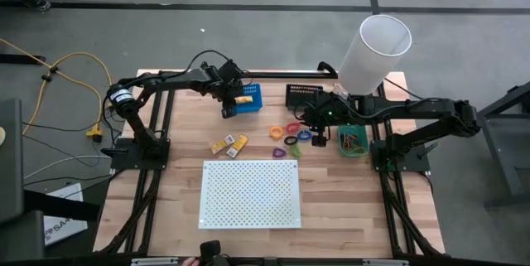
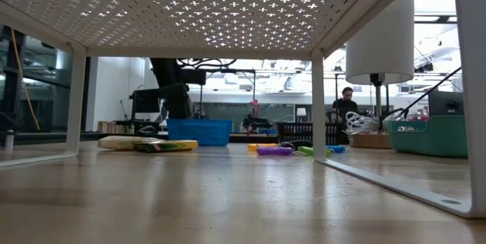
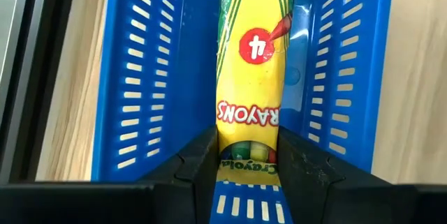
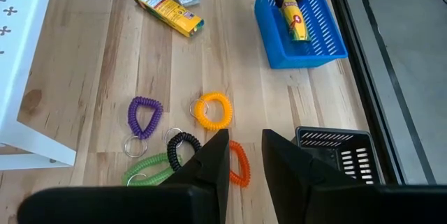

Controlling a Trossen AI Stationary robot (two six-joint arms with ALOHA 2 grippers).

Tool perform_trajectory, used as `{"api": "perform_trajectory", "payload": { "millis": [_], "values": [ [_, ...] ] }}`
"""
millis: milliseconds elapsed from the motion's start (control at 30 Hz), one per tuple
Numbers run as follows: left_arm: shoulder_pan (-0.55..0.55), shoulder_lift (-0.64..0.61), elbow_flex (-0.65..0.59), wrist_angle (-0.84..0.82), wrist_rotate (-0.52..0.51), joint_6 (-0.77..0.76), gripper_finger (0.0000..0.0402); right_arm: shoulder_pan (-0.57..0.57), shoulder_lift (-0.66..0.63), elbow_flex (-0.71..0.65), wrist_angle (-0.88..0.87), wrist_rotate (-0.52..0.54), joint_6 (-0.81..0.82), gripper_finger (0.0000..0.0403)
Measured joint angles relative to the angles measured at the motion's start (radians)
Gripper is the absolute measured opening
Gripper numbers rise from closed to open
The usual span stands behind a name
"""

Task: Pick & Place Office Desk Supplies
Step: Put the top crayon box into the blue bin, then put the left crayon box into the blue bin

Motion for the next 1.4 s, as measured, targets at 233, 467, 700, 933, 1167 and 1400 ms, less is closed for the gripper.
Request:
{"api": "perform_trajectory", "payload": {
  "millis": [233, 467, 700, 933, 1167, 1400],
  "values": [
    [0.000, 0.000, 0.000, 0.000, 0.000, 0.005, 0.0127, 0.000, 0.000, 0.000, 0.000, 0.000, 0.000, 0.0074],
    [0.001, 0.000, 0.000, 0.000, 0.006, 0.017, 0.0155, 0.000, 0.000, 0.000, 0.000, 0.000, 0.000, 0.0074],
    [0.001, -0.001, 0.000, 0.000, 0.008, 0.021, 0.0190, 0.000, 0.000, 0.000, 0.000, 0.000, 0.000, 0.0074],
    [0.003, -0.003, 0.004, -0.005, 0.005, 0.025, 0.0191, 0.000, 0.000, 0.000, 0.000, 0.000, 0.000, 0.0074],
    [0.008, -0.080, 0.025, -0.010, -0.007, 0.054, 0.0191, 0.000, 0.000, 0.000, 0.000, 0.000, 0.000, 0.0074],
    [-0.003, -0.147, 0.026, -0.076, -0.019, 0.033, 0.0191, 0.000, 0.000, 0.000, 0.000, 0.000, 0.000, 0.0074]
  ]
}}
